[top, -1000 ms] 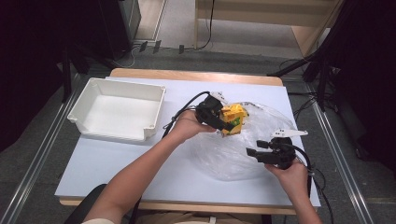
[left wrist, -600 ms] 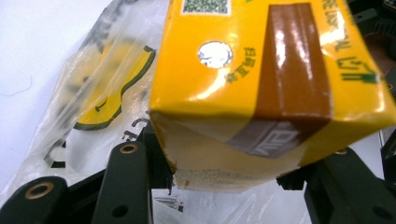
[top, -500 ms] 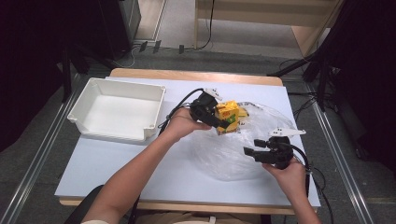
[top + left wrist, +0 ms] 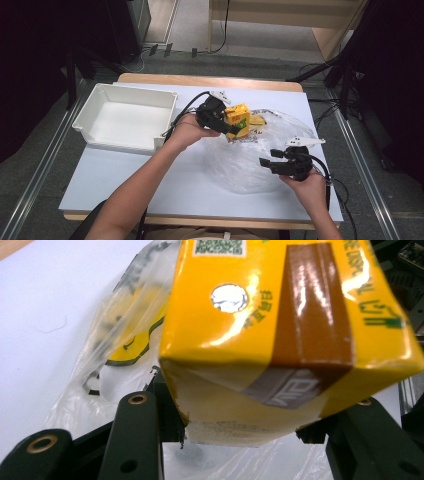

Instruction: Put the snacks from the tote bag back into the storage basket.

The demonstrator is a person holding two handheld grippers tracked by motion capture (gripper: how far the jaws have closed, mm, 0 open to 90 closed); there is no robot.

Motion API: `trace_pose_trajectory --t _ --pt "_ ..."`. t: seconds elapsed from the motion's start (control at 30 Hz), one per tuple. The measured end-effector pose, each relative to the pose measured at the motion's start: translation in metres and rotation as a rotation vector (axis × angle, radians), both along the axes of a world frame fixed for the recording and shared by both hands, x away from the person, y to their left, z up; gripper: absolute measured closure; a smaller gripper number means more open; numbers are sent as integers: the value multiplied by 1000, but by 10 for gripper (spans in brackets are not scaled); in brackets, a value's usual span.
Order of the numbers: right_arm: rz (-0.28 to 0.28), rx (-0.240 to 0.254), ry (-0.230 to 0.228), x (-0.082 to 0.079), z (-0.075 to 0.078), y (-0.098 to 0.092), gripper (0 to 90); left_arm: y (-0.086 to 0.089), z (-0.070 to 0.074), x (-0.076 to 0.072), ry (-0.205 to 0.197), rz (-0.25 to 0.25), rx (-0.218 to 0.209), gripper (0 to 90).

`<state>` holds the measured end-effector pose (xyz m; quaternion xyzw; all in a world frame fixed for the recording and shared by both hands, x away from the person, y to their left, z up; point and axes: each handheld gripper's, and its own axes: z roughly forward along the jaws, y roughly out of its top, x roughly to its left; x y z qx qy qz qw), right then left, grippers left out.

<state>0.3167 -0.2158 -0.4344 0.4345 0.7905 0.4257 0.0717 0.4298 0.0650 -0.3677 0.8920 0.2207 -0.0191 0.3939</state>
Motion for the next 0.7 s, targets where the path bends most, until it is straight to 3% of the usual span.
trace_pose_trajectory --t 0.7 --pt "22 -14 -4 1 1 6 384 25 10 -1 -19 19 -25 510"
